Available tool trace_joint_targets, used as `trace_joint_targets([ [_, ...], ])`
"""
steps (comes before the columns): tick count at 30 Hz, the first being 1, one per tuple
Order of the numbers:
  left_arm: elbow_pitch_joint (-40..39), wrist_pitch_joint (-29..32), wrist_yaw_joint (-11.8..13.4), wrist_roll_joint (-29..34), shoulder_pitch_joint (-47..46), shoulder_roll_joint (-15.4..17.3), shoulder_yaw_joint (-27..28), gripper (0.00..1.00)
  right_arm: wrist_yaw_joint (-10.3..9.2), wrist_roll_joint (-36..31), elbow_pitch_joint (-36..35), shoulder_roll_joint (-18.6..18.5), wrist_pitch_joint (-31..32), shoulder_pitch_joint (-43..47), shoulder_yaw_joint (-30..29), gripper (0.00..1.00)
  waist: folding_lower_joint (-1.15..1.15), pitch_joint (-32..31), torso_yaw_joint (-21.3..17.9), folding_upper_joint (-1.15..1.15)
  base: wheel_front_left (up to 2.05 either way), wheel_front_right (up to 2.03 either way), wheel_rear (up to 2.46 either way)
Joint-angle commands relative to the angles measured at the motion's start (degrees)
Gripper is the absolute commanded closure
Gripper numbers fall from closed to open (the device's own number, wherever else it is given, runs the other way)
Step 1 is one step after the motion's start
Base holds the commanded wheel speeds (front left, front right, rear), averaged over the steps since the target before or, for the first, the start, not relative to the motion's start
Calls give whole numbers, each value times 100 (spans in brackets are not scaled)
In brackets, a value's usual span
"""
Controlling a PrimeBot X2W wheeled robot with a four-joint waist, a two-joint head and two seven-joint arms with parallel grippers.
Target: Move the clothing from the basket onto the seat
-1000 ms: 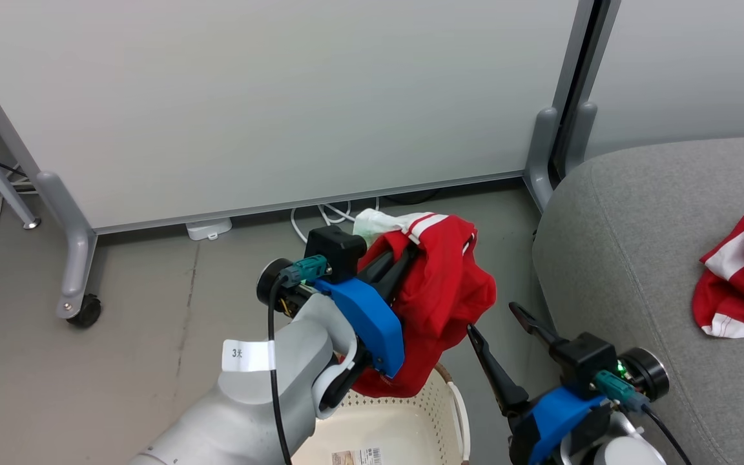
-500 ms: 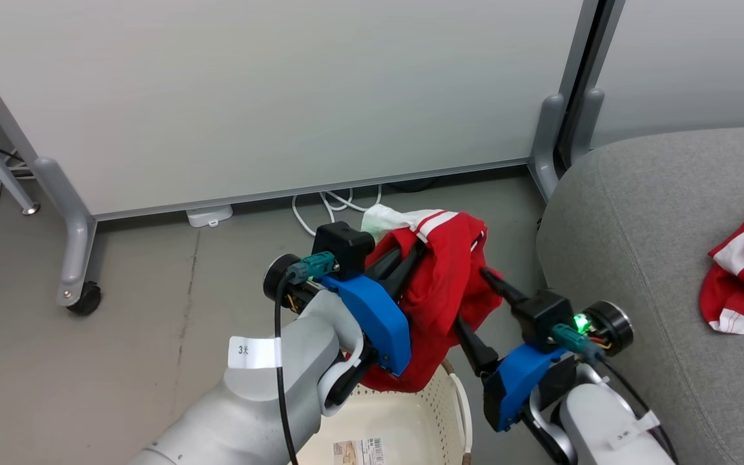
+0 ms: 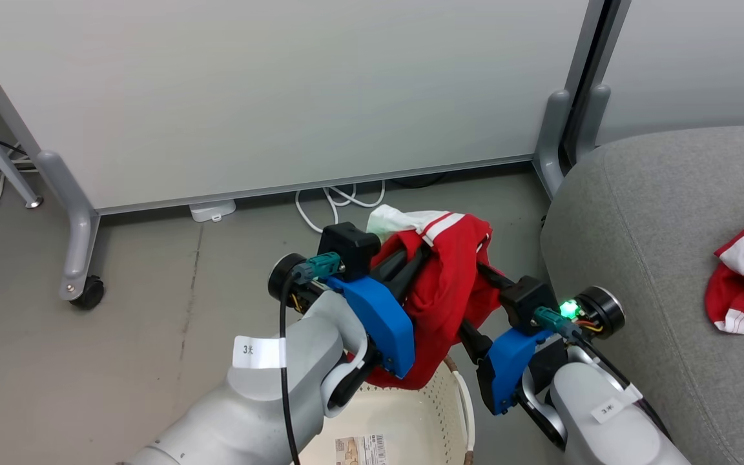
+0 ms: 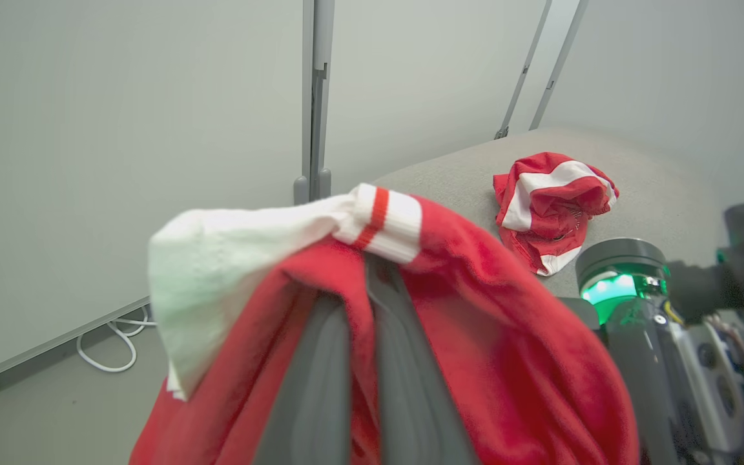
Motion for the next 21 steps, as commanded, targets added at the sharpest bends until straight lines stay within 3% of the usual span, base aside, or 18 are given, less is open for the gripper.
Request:
trace_joint_targets([
  [1,-14,-29,-11,-14,-78,14,-29,100,1,-47,57,26,-41,-124,13,0,0,-2,6,0,0,0,0],
  [11,-102,-29,-11,-168,-104,-24,-276,100,1,196,831,84,-180,-649,365,0,0,-12,68,0,0,0,0],
  [12,-112,-29,-11,-169,-110,-25,-291,100,1,258,892,89,-192,-683,427,13,0,-11,75,0,0,0,0],
  [14,-129,-29,-11,-200,-126,-20,-312,100,1,375,978,91,-256,-754,531,100,0,-7,85,0,0,0,0],
  [21,-143,-29,-11,-248,-127,61,-321,100,1,781,1131,93,-436,-836,801,100,0,5,56,0,0,0,0],
])
